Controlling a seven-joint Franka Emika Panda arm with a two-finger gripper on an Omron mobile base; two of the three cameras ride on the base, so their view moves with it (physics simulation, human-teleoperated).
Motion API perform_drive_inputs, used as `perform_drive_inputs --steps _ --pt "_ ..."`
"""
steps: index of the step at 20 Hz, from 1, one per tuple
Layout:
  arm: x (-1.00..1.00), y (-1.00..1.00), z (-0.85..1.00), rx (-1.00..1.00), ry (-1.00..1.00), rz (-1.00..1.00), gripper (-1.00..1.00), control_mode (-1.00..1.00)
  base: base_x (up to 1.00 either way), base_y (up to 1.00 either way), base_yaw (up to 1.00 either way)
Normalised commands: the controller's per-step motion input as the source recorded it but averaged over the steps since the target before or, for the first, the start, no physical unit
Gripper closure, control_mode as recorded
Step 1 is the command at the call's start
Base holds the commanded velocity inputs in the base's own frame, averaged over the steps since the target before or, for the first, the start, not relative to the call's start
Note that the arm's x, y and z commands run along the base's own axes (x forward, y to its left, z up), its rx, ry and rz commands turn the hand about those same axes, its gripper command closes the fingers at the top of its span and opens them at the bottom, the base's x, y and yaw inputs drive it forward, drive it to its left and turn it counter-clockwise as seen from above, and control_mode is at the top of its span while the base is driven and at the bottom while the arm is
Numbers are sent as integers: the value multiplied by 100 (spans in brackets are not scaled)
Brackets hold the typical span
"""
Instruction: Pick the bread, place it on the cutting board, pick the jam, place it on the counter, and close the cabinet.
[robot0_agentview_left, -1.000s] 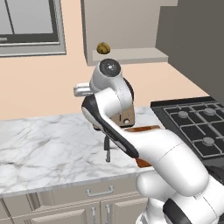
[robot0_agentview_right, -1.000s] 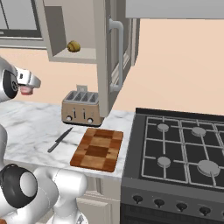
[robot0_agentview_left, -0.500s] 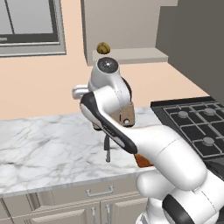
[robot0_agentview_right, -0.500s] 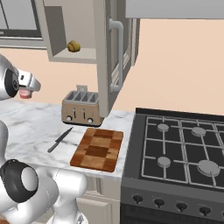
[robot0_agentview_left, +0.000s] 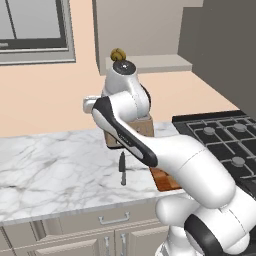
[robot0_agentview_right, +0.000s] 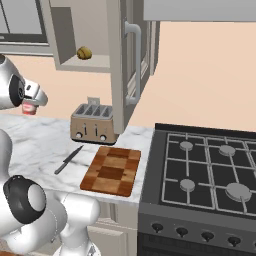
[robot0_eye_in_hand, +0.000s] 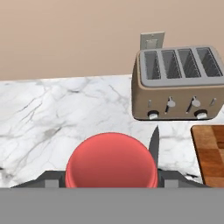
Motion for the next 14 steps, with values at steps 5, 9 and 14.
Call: perform_drive_inputs --steps 5,9,14 --pt "0 0 -7 0 1 0 100 -100 0 0 0" --pt "0 0 -16 0 0 0 100 -100 0 0 0" --pt "1 1 -23 0 0 0 100 -100 0 0 0"
